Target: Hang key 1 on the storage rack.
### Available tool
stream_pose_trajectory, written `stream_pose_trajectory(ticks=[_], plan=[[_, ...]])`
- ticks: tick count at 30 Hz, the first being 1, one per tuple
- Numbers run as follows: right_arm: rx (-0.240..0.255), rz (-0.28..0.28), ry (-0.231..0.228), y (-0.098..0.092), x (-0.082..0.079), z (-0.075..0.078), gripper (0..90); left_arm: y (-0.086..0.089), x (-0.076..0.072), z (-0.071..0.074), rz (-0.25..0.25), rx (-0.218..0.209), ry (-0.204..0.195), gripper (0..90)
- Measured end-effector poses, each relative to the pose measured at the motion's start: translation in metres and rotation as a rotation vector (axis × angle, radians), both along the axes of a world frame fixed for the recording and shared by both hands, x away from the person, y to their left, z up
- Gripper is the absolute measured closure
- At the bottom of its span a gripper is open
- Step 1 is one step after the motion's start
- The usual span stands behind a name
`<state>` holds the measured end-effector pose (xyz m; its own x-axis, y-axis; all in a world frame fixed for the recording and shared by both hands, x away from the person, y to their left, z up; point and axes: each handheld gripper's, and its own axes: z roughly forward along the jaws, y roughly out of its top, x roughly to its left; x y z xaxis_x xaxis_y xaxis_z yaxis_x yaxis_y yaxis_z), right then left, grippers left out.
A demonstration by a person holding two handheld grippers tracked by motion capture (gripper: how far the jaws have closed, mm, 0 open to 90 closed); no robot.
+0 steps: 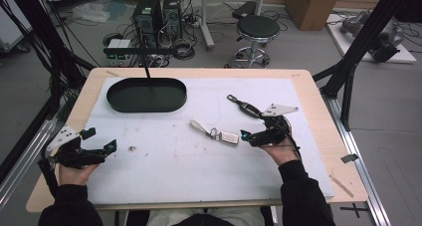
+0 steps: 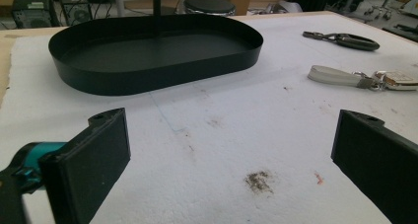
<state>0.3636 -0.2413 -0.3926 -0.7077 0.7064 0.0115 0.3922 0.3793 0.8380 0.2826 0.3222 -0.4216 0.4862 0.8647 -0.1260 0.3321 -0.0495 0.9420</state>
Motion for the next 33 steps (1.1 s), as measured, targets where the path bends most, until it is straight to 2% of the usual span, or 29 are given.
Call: stream_pose_trajectory(ticks=[2, 5, 11, 15, 25, 33], plan=[[-0.019, 0.0, 0.018, 0.005, 0.001, 0.0, 0.9, 0.0, 0.0, 0.0, 0.001, 0.0, 0.001, 1.9], [-0.016, 0.006, 0.035, 0.01, 0.004, 0.0, 0.9, -0.001, 0.001, -0.001, 0.0, 0.002, 0.001, 1.9], [-0.029, 0.047, 0.043, 0.027, 0.012, 0.005, 0.9, -0.001, 0.001, -0.001, -0.001, 0.005, -0.001, 1.9], [-0.056, 0.083, 0.056, 0.042, 0.018, 0.009, 0.9, 0.0, 0.001, -0.001, -0.002, 0.003, 0.0, 1.9], [-0.074, 0.113, 0.091, 0.063, 0.029, 0.011, 0.8, 0.001, 0.001, -0.001, -0.002, -0.004, 0.001, 1.9], [-0.119, 0.14, 0.114, 0.079, 0.037, 0.009, 0.8, 0.0, 0.002, -0.002, -0.02, -0.007, 0.005, 1.9]])
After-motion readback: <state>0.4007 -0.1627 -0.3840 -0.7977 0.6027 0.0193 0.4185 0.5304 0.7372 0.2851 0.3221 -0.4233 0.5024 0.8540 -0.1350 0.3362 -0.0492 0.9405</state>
